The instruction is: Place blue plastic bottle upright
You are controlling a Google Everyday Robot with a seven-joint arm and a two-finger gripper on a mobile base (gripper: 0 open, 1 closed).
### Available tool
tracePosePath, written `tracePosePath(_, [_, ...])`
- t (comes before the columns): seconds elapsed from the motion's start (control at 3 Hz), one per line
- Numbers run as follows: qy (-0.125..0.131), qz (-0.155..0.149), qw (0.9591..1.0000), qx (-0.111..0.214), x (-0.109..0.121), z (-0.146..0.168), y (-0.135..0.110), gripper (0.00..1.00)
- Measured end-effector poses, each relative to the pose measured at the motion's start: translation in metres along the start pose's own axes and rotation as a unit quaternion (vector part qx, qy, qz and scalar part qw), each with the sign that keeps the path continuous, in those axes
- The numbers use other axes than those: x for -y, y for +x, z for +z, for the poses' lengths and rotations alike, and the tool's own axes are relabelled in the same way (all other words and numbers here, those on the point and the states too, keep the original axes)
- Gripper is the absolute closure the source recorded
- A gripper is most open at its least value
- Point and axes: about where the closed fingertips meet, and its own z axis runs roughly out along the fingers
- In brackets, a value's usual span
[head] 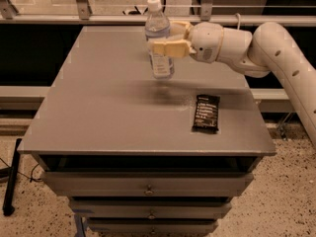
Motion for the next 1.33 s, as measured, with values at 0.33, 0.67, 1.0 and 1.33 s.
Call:
tracePosePath(0.33, [0.005,0.009,0.9998,0.014,0.001,-0.006,0.012,1.0])
tracePosePath(0.67, [0.009,0.018,0.9996,0.022,0.001,-0.013,0.022,1.0])
tracePosePath(1.0, [0.012,0.024,0.9993,0.025,-0.001,-0.019,0.031,0.83])
tracePosePath(1.33, [0.014,0.026,0.9992,0.026,-0.004,-0.024,0.039,0.61])
